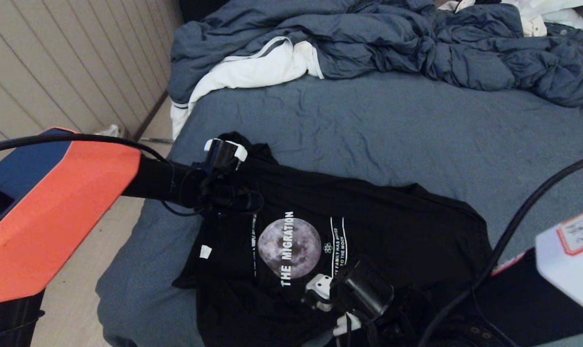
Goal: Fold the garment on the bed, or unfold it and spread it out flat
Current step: Unford the black T-shirt
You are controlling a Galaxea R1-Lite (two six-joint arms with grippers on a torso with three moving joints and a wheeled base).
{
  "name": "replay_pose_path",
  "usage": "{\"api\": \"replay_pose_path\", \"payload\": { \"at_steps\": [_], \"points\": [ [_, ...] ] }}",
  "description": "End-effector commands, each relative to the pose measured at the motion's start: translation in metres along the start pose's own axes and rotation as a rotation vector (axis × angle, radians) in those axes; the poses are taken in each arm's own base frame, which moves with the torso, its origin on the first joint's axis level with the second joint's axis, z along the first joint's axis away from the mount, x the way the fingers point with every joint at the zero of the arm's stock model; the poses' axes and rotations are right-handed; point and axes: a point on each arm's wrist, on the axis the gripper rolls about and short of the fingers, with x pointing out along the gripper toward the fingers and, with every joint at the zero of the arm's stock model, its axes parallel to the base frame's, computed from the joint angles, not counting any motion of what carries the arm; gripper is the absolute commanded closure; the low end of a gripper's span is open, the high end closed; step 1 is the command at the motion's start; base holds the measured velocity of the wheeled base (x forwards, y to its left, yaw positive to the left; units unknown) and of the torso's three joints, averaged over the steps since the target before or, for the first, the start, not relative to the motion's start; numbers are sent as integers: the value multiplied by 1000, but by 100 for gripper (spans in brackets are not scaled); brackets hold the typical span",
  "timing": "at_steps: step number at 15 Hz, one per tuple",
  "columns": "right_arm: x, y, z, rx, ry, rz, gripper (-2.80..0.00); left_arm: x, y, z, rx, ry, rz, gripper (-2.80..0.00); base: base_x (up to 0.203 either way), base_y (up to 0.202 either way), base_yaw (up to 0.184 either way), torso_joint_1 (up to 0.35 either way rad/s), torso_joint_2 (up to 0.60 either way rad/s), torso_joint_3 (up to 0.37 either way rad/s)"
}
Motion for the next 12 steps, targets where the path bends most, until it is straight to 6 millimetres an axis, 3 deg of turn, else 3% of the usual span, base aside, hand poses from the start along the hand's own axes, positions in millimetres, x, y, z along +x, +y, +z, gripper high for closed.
{"api": "replay_pose_path", "payload": {
  "at_steps": [1, 3, 6, 10, 12],
  "points": [
    [-15, 2, 0, -3, -39, 6, 0, -1, 5, 9, -15, -23, 5, 0, 0, 0, 0, 0, 0, 0],
    [-29, -6, 11, 19, -110, -10, 0, -12, 12, 29, -35, -70, 11, 0, 0, 0, 0, 0, 0, 0],
    [-59, -36, 41, 85, -268, -72, 0, -32, 21, 56, -61, -132, 21, 0, 0, 0, 0, 0, 0, 0],
    [-95, -82, 75, 163, -440, -179, 0, -39, 20, 62, -64, -151, 17, 0, 0, 0, 0, 0, 0, 0],
    [-98, -100, 86, 171, -470, -224, 0, -43, 20, 65, -65, -161, 16, 0, 0, 0, 0, 0, 0, 0]
  ]
}}
